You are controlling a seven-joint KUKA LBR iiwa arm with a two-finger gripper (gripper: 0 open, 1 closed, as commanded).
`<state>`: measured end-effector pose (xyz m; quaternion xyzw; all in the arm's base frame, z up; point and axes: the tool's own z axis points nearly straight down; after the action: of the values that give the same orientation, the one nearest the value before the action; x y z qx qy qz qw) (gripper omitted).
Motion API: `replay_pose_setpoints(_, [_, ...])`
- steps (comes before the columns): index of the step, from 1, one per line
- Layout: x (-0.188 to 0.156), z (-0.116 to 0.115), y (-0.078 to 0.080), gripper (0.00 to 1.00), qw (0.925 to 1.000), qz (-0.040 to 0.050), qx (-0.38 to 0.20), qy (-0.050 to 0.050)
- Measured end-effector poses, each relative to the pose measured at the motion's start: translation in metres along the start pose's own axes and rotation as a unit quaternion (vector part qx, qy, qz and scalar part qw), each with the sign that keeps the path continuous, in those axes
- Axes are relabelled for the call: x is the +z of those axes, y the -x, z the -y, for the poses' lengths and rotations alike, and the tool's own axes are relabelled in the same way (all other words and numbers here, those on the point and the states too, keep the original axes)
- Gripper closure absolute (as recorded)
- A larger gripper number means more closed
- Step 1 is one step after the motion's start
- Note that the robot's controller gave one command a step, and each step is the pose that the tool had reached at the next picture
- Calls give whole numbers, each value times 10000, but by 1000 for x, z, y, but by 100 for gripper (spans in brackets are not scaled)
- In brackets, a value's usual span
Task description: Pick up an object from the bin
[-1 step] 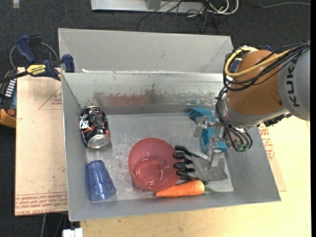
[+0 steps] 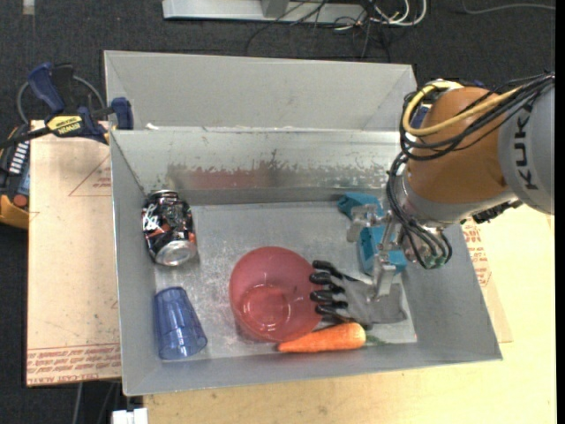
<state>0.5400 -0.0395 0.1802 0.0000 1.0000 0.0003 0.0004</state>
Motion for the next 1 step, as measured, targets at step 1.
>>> replay_pose_setpoints(1, [79, 10, -28, 0, 9900, -2, 1413, 2])
